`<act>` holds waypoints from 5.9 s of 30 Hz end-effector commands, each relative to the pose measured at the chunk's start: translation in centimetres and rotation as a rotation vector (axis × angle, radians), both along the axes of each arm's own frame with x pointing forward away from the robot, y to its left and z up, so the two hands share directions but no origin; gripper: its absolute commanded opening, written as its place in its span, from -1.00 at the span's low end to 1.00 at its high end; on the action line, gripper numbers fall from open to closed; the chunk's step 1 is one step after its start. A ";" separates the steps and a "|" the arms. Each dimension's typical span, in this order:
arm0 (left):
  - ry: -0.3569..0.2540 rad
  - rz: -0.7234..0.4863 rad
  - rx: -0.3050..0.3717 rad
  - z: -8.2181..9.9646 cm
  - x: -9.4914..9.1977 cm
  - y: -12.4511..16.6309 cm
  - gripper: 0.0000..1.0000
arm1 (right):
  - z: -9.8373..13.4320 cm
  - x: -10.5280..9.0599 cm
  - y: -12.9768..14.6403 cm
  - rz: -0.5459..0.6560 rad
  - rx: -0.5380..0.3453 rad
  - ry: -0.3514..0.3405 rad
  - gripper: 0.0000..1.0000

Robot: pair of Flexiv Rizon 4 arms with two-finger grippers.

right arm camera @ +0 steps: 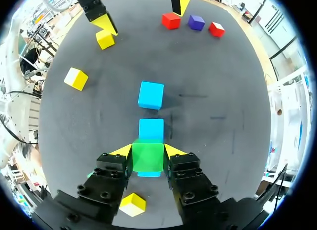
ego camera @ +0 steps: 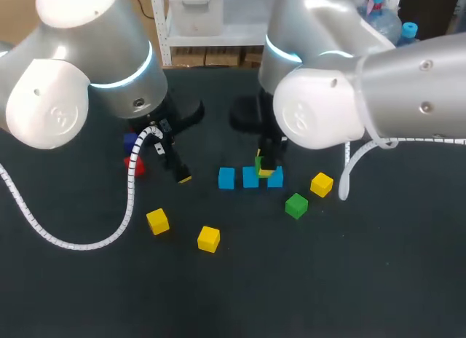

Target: Place the blue cubes, place green cubes on the blue cubes, place the yellow cubes on the green cubes, then place the red cubes on the yellow cubes, and place purple cube on the red cubes.

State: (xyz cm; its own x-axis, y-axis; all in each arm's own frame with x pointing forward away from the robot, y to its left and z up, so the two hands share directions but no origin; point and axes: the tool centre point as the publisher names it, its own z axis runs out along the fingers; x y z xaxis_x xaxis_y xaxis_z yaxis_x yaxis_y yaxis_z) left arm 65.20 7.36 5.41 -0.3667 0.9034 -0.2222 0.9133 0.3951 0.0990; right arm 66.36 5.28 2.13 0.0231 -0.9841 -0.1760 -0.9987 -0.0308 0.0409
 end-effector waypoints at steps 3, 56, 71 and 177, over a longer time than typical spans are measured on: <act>0.001 -0.003 -0.003 0.0 0.0 0.1 1.00 | 0.0 0.2 0.0 -0.001 -0.002 0.002 -1.00; 0.001 -0.003 -0.003 0.0 0.0 0.1 1.00 | -0.4 0.3 -0.2 -0.003 -0.005 0.017 -1.00; 0.001 -0.003 -0.003 0.0 0.0 0.1 1.00 | 0.0 0.3 -0.2 -0.004 0.004 0.004 1.00; 0.001 -0.003 -0.003 0.0 0.0 0.1 1.00 | -3.3 -7.0 -6.1 0.472 0.185 0.035 0.15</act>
